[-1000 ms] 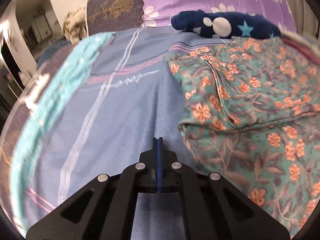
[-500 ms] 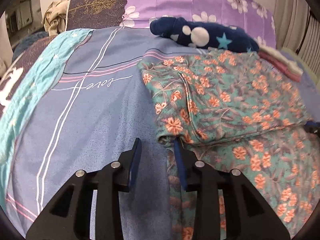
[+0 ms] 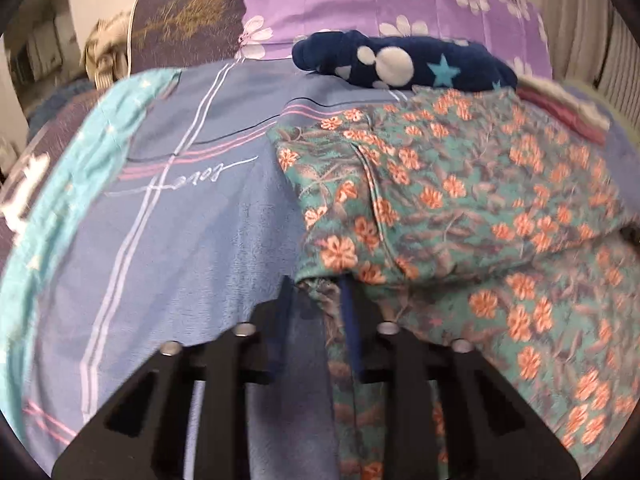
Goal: Fold small clothes
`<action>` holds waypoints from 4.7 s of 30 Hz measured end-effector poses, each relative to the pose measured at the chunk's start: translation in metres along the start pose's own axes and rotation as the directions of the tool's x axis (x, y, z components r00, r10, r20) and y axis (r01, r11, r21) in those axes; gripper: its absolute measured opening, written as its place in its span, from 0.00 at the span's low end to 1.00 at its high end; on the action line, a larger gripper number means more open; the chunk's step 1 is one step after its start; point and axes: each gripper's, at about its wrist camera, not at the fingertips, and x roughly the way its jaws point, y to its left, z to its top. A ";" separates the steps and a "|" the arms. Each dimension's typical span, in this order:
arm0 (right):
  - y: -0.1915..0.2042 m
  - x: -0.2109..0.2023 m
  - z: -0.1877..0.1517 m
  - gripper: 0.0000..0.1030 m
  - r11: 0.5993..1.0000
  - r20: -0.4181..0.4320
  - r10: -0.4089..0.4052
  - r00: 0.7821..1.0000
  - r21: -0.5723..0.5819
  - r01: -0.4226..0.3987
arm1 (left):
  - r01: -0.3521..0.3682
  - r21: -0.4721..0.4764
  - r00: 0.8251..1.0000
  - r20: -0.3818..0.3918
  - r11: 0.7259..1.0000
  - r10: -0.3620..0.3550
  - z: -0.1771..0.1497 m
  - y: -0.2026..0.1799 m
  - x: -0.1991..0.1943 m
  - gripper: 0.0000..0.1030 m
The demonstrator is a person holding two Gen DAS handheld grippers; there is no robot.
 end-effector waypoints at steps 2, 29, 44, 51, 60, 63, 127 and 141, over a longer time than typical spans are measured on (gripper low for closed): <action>0.001 -0.001 0.000 0.02 1.000 0.009 -0.006 1.000 0.013 0.006 | -0.024 0.047 1.000 0.002 0.999 0.024 -0.003 -0.009 -0.002 0.09; 0.008 -0.029 -0.012 0.22 0.999 0.022 0.037 0.999 -0.035 -0.036 | 0.179 0.006 0.984 0.014 0.984 -0.179 0.034 -0.036 0.001 0.38; -0.004 -0.011 0.001 0.12 0.998 0.027 0.060 0.998 0.019 -0.060 | 0.103 -0.036 0.987 0.126 0.994 -0.098 0.059 -0.022 -0.024 0.02; -0.009 -0.010 -0.006 0.12 0.998 -0.002 0.043 0.999 0.042 -0.043 | -0.004 -0.044 1.000 -0.002 0.999 0.004 0.047 -0.007 0.011 0.16; 0.031 -0.010 -0.002 0.12 0.992 -0.036 0.109 0.993 -0.064 -0.111 | 0.126 -0.004 0.991 0.042 0.992 -0.126 0.045 -0.038 0.003 0.38; 0.041 0.005 0.004 0.12 0.978 -0.044 0.200 0.979 -0.045 -0.202 | 0.095 0.026 0.995 0.015 0.995 -0.096 0.030 -0.052 0.031 0.40; 0.045 -0.185 -0.181 0.52 0.864 -0.048 0.240 0.969 -0.444 -0.236 | 0.267 -0.104 0.962 -0.027 0.958 -0.271 -0.189 -0.005 -0.140 0.60; 0.025 -0.188 -0.187 0.04 0.875 0.011 0.285 0.958 -0.411 -0.256 | 0.290 -0.140 0.954 -0.037 0.947 -0.298 -0.214 -0.007 -0.162 0.59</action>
